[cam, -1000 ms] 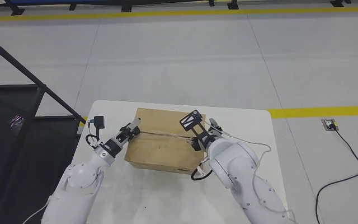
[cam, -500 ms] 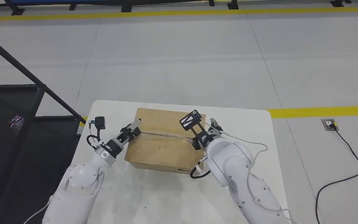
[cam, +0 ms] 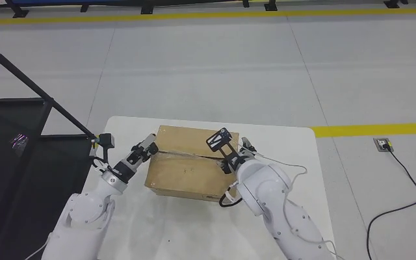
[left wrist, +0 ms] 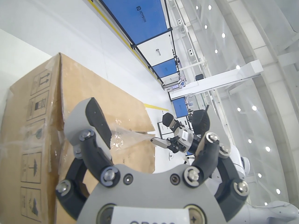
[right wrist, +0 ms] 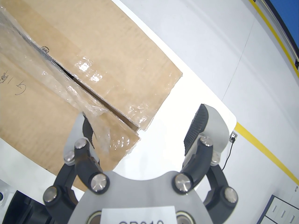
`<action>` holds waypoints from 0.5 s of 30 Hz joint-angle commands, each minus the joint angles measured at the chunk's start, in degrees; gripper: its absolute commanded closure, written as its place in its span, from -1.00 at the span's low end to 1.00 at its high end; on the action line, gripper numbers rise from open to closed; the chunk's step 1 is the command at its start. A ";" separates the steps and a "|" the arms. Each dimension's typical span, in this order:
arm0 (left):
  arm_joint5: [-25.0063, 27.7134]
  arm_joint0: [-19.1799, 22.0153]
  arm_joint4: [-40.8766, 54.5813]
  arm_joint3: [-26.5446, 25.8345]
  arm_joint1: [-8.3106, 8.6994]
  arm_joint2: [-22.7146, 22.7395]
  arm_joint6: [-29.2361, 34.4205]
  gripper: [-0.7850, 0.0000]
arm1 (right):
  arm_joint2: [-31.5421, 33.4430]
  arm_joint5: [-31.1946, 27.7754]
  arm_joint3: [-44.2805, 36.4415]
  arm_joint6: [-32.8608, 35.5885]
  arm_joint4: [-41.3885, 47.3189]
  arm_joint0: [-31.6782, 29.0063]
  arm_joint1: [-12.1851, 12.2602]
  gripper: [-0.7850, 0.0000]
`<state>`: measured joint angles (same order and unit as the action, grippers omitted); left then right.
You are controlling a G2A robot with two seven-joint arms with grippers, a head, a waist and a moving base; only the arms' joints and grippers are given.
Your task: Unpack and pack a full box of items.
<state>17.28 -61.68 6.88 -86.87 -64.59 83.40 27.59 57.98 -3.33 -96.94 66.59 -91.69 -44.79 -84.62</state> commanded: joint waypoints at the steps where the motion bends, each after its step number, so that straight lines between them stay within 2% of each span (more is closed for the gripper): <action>1: -0.21 -0.10 0.31 -0.12 -0.01 -0.22 0.56 -1.00 | 0.03 0.28 -0.17 -0.22 -0.47 -0.14 -0.07 -1.00; 15: -1.33 2.02 1.07 2.60 -0.70 -4.30 1.69 -1.00 | -1.94 4.33 -0.16 0.18 -7.96 -0.05 -1.15 -1.00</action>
<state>16.01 -59.78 7.88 -84.46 -65.25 79.26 29.29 56.04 1.05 -97.32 66.73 -99.54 -45.01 -85.69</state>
